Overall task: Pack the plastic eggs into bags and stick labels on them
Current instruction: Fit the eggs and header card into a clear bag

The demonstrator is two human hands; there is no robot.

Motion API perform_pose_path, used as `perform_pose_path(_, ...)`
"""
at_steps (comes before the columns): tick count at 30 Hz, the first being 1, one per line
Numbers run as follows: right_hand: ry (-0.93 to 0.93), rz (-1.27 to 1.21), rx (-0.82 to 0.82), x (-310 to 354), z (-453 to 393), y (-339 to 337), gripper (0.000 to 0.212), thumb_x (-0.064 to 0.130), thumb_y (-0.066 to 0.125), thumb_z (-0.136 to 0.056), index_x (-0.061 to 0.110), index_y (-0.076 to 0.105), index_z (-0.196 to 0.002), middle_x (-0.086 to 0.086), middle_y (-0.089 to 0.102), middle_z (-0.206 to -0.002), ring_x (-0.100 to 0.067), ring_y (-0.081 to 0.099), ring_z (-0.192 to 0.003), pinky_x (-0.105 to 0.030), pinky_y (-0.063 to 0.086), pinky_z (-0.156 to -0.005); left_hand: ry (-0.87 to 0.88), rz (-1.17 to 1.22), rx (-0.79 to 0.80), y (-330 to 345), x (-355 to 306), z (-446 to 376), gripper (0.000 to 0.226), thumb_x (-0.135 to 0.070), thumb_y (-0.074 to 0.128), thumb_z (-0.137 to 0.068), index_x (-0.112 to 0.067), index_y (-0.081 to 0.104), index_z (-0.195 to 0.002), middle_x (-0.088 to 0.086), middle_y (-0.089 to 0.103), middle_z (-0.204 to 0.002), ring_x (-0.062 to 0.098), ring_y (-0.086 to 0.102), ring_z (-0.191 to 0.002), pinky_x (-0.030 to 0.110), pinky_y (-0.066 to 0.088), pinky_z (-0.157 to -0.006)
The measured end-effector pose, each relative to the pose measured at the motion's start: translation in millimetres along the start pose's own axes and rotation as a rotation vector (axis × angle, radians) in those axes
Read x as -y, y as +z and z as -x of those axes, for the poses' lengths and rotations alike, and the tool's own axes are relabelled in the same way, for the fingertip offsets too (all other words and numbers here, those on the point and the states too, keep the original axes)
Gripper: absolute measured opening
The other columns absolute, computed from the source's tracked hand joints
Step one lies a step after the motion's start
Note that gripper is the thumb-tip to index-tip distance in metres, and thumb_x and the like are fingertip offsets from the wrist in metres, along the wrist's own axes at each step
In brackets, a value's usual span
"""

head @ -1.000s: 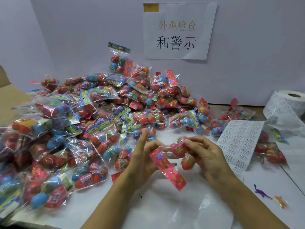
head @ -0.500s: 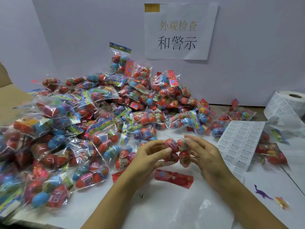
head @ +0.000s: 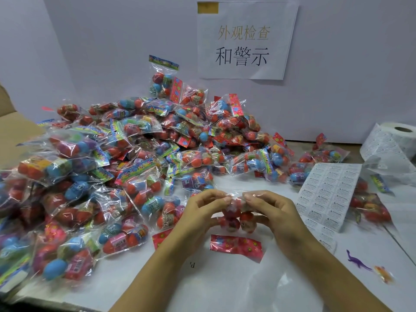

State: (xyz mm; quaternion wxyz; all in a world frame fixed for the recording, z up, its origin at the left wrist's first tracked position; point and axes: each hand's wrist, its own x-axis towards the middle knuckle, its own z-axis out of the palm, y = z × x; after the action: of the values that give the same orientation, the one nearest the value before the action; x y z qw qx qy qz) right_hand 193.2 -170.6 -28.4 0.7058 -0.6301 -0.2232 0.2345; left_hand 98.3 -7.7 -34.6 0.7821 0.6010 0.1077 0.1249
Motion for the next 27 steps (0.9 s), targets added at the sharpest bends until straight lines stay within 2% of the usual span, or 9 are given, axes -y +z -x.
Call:
perform_pose_path(3, -0.006, 0.028, 0.009, -0.8, 0.0, 0.0, 0.038, 0.043, 0.079, -0.072, 0.012, 0.081, -0.094, -0.015, 0.076, -0.093, -0.024, 0.073, -0.085, -0.03, 0.059, -0.071, 0.015, -0.038, -0.009, -1.4, 2.2, -0.8, 0.01, -0.006, 0.068, -0.094, -0.007, 0.074, -0.086, 0.01, 0.066, -0.084, 0.017, 0.066, -0.079, 0.029, 0.057, -0.066)
perform_pose_path(5, 0.005, 0.017, 0.003, -0.2, -0.5, 0.6, 0.041, 0.045, 0.081, -0.067, 0.012, 0.081, -0.091, -0.014, 0.076, -0.092, -0.021, 0.073, -0.084, -0.025, 0.058, -0.07, 0.012, -0.037, -0.018, -0.5, 1.4, -0.4, 0.011, -0.007, 0.068, -0.092, -0.008, 0.075, -0.083, 0.01, 0.066, -0.084, 0.017, 0.066, -0.079, 0.029, 0.057, -0.066)
perform_pose_path(7, 0.016, -0.001, -0.012, 0.2, -1.6, 0.3, 0.043, 0.046, 0.081, -0.063, 0.011, 0.081, -0.088, -0.013, 0.075, -0.09, -0.019, 0.071, -0.082, -0.023, 0.056, -0.068, 0.008, -0.022, -0.021, 1.3, 0.2, 0.3, 0.01, -0.017, 0.071, -0.09, -0.011, 0.077, -0.084, 0.012, 0.067, -0.087, 0.02, 0.067, -0.084, 0.031, 0.058, -0.068)
perform_pose_path(10, 0.012, -0.013, -0.016, -0.2, -1.7, -0.4, 0.042, 0.045, 0.081, -0.063, 0.011, 0.081, -0.088, -0.013, 0.075, -0.088, -0.019, 0.07, -0.08, -0.023, 0.056, -0.069, 0.011, -0.034, -0.006, 3.0, -0.2, 1.9, 0.02, -0.036, 0.072, -0.087, -0.017, 0.078, -0.085, 0.008, 0.073, -0.091, 0.02, 0.071, -0.089, 0.033, 0.06, -0.073)
perform_pose_path(13, 0.002, -0.015, -0.02, 0.5, -0.8, 0.3, 0.039, 0.044, 0.08, -0.063, 0.014, 0.082, -0.088, -0.012, 0.076, -0.087, -0.019, 0.073, -0.08, -0.022, 0.057, -0.07, 0.009, -0.039, -0.027, 3.6, -0.2, 2.5, 0.024, -0.041, 0.072, -0.084, -0.021, 0.081, -0.095, 0.006, 0.077, -0.096, 0.021, 0.074, -0.095, 0.036, 0.061, -0.077)
perform_pose_path(15, -0.001, -0.022, -0.029, 0.9, -0.7, 0.9, 0.038, 0.044, 0.08, -0.062, 0.014, 0.082, -0.086, -0.012, 0.076, -0.085, -0.018, 0.073, -0.079, -0.021, 0.057, -0.068, 0.001, -0.028, -0.045, 3.6, -0.4, 2.3, 0.028, -0.042, 0.073, -0.082, -0.024, 0.081, -0.102, 0.007, 0.078, -0.101, 0.024, 0.074, -0.1, 0.042, 0.062, -0.083)
perform_pose_path(17, 0.006, -0.03, -0.032, 0.7, -1.2, 1.1, 0.038, 0.043, 0.081, -0.062, 0.014, 0.082, -0.086, -0.01, 0.076, -0.085, -0.016, 0.072, -0.077, -0.02, 0.056, -0.067, -0.007, -0.022, -0.048, 4.7, -1.5, 2.5, 0.028, -0.042, 0.072, -0.082, -0.024, 0.081, -0.102, 0.009, 0.078, -0.103, 0.025, 0.074, -0.102, 0.044, 0.061, -0.086)
perform_pose_path(27, 0.029, -0.092, -0.043, 1.3, -3.1, 2.8, 0.04, 0.046, 0.08, -0.062, 0.015, 0.083, -0.088, -0.007, 0.077, -0.087, -0.012, 0.072, -0.075, -0.018, 0.055, -0.064, -0.054, 0.099, -0.077, 11.3, -5.8, 3.5, 0.023, -0.036, 0.064, -0.092, -0.021, 0.082, -0.093, 0.011, 0.078, -0.102, 0.023, 0.076, -0.095, 0.036, 0.061, -0.067)
